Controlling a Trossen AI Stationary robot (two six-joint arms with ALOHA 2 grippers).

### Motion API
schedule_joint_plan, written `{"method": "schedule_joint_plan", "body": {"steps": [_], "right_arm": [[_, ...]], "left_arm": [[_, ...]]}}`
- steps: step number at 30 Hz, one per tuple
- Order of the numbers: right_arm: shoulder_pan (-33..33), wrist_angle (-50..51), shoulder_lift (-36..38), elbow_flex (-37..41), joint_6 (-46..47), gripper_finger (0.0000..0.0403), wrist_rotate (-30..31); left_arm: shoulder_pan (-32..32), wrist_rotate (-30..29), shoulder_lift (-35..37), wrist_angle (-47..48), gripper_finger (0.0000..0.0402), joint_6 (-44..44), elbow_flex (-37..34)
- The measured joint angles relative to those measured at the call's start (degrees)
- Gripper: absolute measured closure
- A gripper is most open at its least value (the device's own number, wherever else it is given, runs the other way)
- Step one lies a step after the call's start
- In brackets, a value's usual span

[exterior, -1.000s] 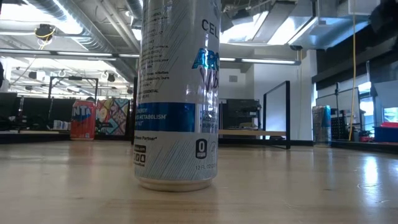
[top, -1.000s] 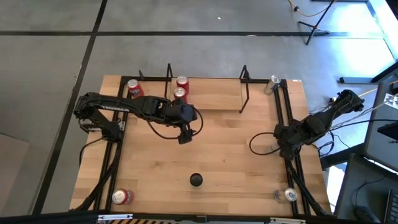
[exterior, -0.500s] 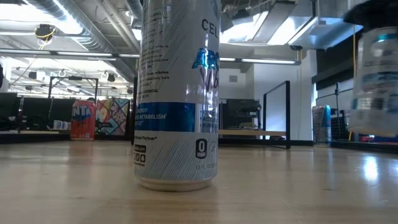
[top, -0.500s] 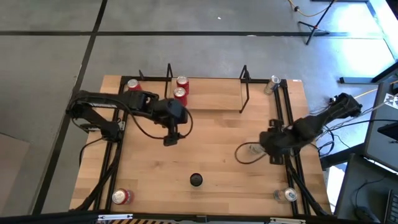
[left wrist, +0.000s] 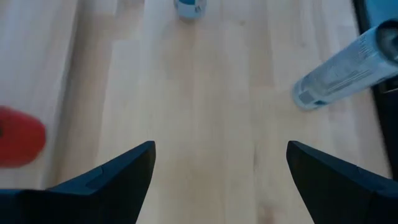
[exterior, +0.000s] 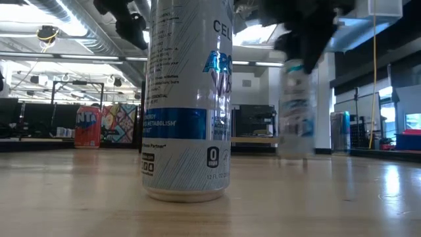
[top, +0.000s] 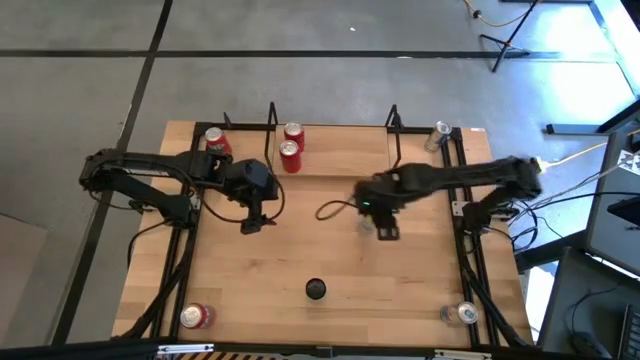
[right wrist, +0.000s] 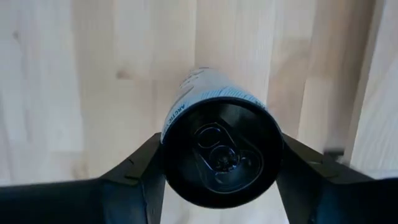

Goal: Place canned beverage on shelf
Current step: Put the right white and blue soda can on the shelf

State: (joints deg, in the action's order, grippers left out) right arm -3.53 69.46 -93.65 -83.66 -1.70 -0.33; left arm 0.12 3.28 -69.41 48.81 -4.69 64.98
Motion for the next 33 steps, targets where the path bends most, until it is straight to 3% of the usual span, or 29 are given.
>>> {"method": "schedule_joint_plan", "body": {"steps": [6,11,15,19,22,28,33], "right_arm": [[1.8,1.5,-9.7,-8.9,-5.9,0.0189,-0.6],[1.8,1.6,-12.8,-12.3,-6.3,0.0189,-0.4],[1.7,1.7,-13.2,-12.5,-4.3,0.0126,-0.3],[1.7,3.1,-13.7,-14.2,1.5,0.0049,-0.3],[1.7,6.0,-12.9,-17.3,5.7,0.0017,-0.3],[1.5,6.7,-8.6,-18.2,17.9,0.0011,0.8],[-1.0,4.9,-6.4,-18.2,30.9,0.0018,10.8]], "left_arm": [[-0.1,-1.5,0.0,0.0,0.0050,3.7,-0.1],[-0.1,-1.5,0.0,0.0,0.0050,5.3,-0.1],[-0.1,-1.5,0.0,0.0,0.0049,5.3,-0.1],[-0.1,-1.5,0.0,0.0,0.0049,5.3,-0.1],[-0.1,-1.4,1.0,1.5,0.0049,5.2,-0.2],[-0.1,-2.8,7.6,6.2,0.0049,1.9,-0.2],[-0.1,-5.7,13.7,7.4,0.0049,0.2,-0.2]]}}
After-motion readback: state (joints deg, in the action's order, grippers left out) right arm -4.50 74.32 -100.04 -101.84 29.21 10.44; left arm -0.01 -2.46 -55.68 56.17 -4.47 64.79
